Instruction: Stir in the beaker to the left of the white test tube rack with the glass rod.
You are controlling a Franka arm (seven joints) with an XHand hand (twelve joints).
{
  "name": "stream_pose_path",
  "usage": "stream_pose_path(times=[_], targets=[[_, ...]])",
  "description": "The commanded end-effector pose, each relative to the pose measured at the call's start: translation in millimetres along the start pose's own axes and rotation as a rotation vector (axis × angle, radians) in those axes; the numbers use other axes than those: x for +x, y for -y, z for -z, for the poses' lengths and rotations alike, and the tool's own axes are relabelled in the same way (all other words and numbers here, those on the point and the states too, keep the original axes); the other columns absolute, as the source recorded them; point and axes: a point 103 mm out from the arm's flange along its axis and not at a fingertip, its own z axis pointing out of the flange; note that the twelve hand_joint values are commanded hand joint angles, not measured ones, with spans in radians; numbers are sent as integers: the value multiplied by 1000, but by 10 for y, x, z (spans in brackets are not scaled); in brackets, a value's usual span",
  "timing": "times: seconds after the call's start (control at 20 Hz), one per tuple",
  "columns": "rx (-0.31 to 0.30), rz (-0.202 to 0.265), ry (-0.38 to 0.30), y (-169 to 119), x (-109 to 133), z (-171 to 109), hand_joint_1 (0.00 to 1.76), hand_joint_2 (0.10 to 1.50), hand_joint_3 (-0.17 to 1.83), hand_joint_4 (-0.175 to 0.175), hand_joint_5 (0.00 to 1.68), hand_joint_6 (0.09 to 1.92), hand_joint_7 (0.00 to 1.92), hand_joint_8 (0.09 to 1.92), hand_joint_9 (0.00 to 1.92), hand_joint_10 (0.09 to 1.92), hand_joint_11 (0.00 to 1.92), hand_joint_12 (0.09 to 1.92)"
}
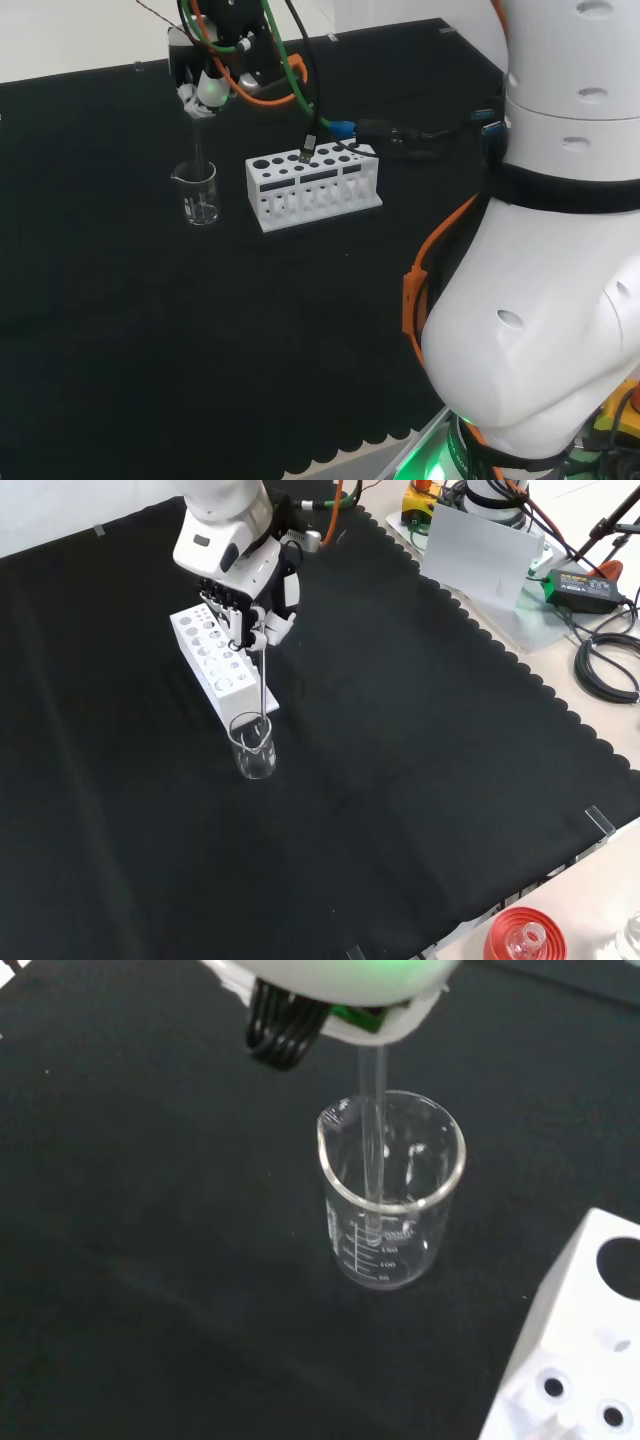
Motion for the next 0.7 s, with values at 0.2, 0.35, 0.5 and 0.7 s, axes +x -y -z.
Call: stream_pose_path(times=[0.2,0.35,0.5,0.7], targets=[[22,9,-11,-192,60,12,1190,693,773,-175,1082,1042,1604,838,1717,688,1686,926],[18,8,-15,-305,-20,20,1190,693,773,-175,1082,1042,1605,838,1716,688,1686,926],[9,8,-34,-343,-67,18,1190,693,773,-175,1082,1042,1605,838,1716,688,1686,926],[-4,8,-16,-309,-127,30,1190,693,773,-175,1082,1042,1604,837,1716,688,1687,926]])
